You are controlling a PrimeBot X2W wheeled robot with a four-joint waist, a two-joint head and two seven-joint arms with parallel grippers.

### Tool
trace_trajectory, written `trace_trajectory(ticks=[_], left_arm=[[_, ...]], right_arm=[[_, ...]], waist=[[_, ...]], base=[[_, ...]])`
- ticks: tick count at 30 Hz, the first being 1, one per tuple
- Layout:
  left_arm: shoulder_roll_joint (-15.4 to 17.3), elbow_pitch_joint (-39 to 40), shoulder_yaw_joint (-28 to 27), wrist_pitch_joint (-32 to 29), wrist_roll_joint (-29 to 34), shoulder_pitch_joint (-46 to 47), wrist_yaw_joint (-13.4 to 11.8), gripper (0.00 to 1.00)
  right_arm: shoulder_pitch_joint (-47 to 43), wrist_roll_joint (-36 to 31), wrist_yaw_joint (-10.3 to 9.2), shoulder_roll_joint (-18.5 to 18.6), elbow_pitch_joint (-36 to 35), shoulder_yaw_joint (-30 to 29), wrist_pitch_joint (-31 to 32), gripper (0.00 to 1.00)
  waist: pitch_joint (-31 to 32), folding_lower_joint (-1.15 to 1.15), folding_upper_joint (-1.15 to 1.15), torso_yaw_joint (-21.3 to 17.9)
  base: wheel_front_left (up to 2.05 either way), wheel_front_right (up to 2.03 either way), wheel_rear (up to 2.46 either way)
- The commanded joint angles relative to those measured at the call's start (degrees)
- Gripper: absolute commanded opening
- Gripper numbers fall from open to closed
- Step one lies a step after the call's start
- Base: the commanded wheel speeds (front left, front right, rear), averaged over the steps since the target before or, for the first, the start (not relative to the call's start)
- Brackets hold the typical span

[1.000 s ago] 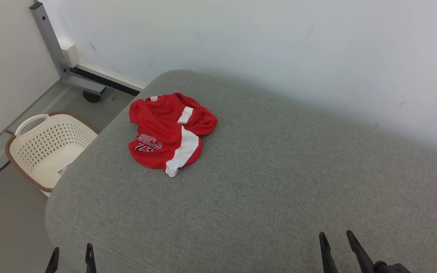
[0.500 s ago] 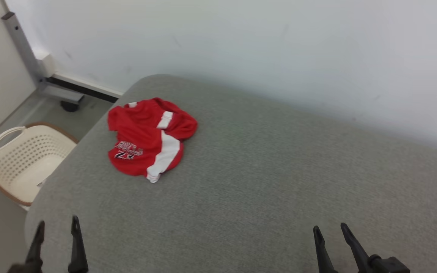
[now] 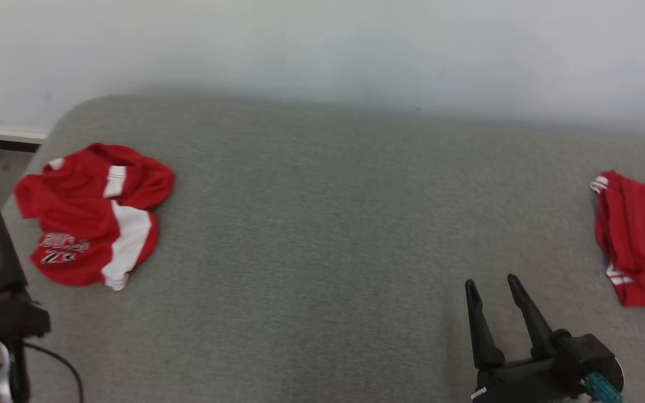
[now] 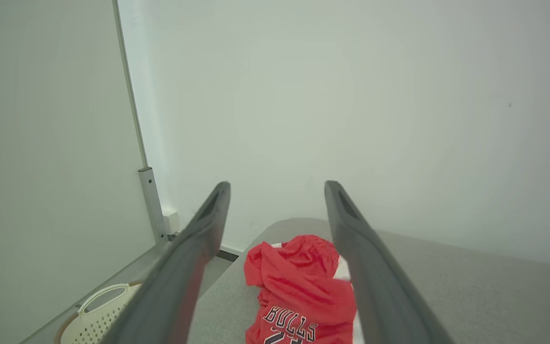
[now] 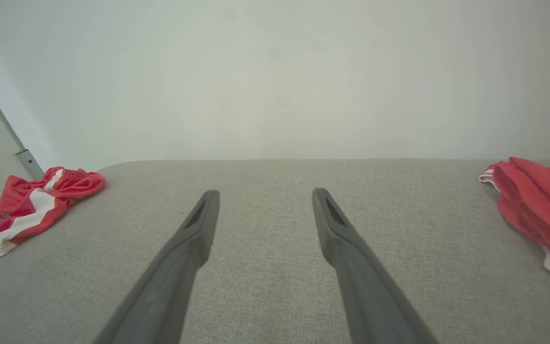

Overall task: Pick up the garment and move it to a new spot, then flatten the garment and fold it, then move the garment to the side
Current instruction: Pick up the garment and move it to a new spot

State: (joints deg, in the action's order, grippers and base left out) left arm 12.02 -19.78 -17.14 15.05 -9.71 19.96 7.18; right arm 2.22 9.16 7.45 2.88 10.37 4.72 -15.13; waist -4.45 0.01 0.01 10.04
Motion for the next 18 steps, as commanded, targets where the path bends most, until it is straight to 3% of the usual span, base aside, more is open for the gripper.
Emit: trace_trajectory(ticks=[1, 8, 18], left_arm=[[0.58, -0.73, -0.38, 0.12, -0.53, 1.79, 0.28, 1.00], [6.89, -9.41, 0.94, 0.04, -3.05, 11.66, 0.25, 1.00], [12.80, -25.59, 3.80, -5.92, -6.51, 21.26, 0.25, 1.00]], right_arm=[[1.03, 0.11, 0.03, 0.02, -0.21, -0.04, -0.04, 1.00], [4.93, 1.12, 0.03, -0.01, -1.27, 0.60, -0.04, 1.00], [7.41, 1.27, 0.03, 0.01, -1.53, 1.15, -0.04, 1.00]], waist=[[-7.37, -0.01, -0.01, -7.90], [-12.85, -0.01, -0.01, -12.28], [-16.13, -0.01, -0.01, -13.93]], base=[[0.00, 0.00, 0.00], [0.00, 0.00, 0.00], [0.00, 0.00, 0.00]])
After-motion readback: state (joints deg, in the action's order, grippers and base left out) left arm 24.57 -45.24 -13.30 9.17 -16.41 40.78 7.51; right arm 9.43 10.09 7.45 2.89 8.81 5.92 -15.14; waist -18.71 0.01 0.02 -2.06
